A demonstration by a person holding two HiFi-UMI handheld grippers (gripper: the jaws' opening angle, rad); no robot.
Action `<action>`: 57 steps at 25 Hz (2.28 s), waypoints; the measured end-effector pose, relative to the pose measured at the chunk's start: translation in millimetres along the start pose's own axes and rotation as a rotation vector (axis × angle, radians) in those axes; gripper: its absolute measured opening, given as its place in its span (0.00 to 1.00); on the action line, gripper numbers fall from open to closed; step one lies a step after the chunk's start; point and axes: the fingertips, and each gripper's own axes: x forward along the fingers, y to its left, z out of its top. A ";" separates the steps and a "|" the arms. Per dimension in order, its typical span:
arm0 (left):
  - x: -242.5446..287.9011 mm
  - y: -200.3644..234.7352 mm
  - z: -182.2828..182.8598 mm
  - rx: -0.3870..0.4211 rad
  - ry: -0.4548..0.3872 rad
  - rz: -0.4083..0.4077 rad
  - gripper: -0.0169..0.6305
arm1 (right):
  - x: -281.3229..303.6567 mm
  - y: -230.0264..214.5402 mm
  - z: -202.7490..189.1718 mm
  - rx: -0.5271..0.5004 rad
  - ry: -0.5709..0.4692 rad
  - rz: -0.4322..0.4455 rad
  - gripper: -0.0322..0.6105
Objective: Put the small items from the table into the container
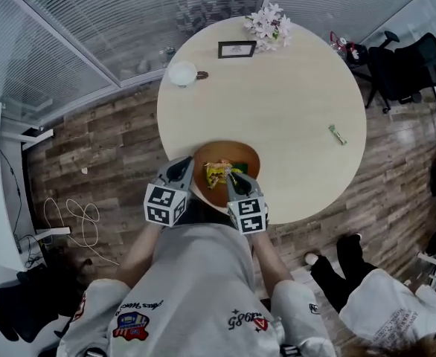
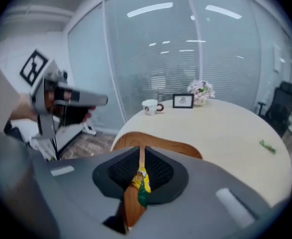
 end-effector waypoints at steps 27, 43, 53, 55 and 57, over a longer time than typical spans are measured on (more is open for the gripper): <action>39.0 -86.1 -4.8 0.112 0.027 -0.163 0.04 | -96.7 -81.8 2.4 0.304 -0.255 -0.277 0.05; 103.8 -166.2 36.7 0.000 0.075 0.055 0.04 | -81.8 -422.7 -31.5 0.139 0.065 -0.265 0.08; 157.8 -194.5 23.9 -0.026 0.177 0.085 0.04 | -40.4 -526.6 -77.0 0.032 0.276 -0.298 0.27; 163.9 -197.0 23.7 -0.029 0.189 0.083 0.04 | -33.8 -530.6 -86.2 0.045 0.303 -0.281 0.27; 166.4 -198.6 22.8 -0.028 0.197 0.082 0.04 | -30.3 -533.2 -94.9 0.053 0.325 -0.279 0.27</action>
